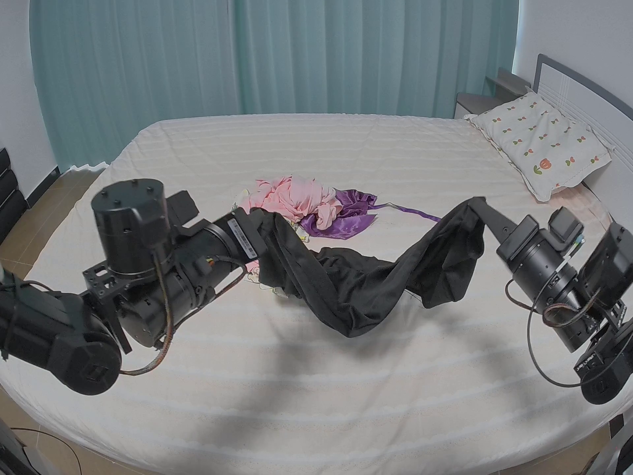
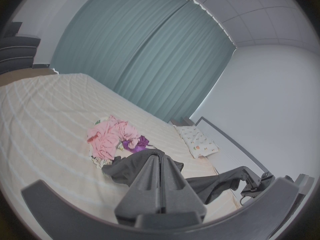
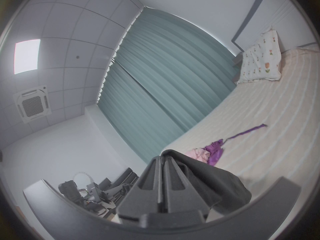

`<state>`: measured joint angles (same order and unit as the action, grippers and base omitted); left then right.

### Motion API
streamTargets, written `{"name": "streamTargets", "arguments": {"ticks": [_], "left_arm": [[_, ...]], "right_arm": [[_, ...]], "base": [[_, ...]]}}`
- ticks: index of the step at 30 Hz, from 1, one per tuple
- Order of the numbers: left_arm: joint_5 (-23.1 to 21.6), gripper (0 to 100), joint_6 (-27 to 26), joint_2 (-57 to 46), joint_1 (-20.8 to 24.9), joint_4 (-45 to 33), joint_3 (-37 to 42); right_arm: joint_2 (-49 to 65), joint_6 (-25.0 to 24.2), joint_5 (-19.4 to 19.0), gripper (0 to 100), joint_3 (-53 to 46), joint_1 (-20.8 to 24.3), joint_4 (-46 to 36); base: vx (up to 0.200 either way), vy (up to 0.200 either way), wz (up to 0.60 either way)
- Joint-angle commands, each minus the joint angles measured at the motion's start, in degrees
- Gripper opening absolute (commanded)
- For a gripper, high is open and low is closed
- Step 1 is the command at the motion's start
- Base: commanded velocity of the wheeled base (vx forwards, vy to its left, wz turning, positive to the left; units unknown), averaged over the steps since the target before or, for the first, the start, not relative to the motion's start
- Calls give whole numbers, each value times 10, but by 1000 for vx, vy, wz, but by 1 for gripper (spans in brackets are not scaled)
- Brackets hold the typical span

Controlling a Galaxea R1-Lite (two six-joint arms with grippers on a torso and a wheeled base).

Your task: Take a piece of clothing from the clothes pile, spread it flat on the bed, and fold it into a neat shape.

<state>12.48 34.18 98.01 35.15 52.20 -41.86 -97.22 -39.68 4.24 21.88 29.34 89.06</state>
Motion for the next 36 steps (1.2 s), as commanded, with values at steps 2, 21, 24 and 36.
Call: {"name": "streamTargets", "arguments": {"ticks": [2, 21, 24, 36], "left_arm": [[30, 0, -8, -47, -5, 4, 29], [106, 0, -15, 21, -4, 133, 196], [107, 0, -9, 17, -2, 137, 205], [100, 0, -6, 22, 4, 141, 224]], "right_arm": [[21, -3, -20, 0, -22, 12, 5], [-65, 2, -10, 0, -38, 55, 5], [-61, 7, -10, 0, -37, 55, 5], [-32, 39, -11, 0, -75, 34, 5]], "base": [[0, 0, 0], [0, 0, 0], [0, 0, 0], [-17, 0, 0]]}}
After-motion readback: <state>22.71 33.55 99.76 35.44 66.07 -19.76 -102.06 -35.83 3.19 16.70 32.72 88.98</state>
